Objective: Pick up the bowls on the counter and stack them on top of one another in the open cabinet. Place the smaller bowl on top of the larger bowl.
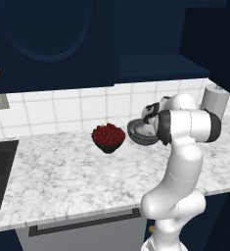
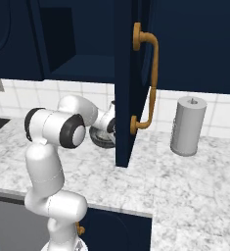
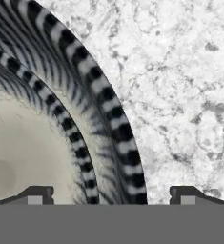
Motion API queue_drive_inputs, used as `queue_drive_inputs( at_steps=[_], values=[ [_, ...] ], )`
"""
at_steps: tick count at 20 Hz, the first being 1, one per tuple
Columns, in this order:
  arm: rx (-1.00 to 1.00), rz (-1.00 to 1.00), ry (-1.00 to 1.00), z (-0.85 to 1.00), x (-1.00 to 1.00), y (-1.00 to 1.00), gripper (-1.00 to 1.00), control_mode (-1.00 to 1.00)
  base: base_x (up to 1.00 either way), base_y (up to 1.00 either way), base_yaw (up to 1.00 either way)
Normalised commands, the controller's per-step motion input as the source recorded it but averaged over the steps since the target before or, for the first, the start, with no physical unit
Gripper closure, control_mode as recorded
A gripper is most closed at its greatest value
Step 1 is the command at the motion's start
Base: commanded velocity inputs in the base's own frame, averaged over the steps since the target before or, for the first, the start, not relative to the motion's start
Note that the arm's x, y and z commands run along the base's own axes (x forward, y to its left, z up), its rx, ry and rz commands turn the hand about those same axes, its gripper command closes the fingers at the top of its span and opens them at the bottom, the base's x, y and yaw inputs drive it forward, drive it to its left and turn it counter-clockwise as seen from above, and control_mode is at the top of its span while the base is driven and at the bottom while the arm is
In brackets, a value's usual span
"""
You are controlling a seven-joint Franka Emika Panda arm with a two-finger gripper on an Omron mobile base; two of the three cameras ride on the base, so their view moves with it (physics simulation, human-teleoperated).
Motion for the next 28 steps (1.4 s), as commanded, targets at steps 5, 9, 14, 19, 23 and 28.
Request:
queue_drive_inputs(
  at_steps=[5,9,14,19,23,28],
  values=[
    [0.00,0.00,-0.03,-0.04,0.00,0.00,1.00,-1.00,0.00,0.00,0.00],
    [0.00,0.00,-0.07,0.11,-0.20,0.00,1.00,-1.00,0.00,0.00,0.00],
    [0.00,0.00,-0.41,0.57,-0.95,0.00,1.00,-1.00,0.00,0.00,0.00],
    [0.00,0.00,-0.44,0.89,-1.00,0.00,1.00,-1.00,0.00,0.00,0.00],
    [0.00,0.00,-0.31,1.00,-1.00,0.00,1.00,-1.00,0.00,0.00,0.00],
    [0.00,0.00,-0.18,1.00,-1.00,0.00,1.00,-1.00,0.00,0.00,0.00]
  ],
)
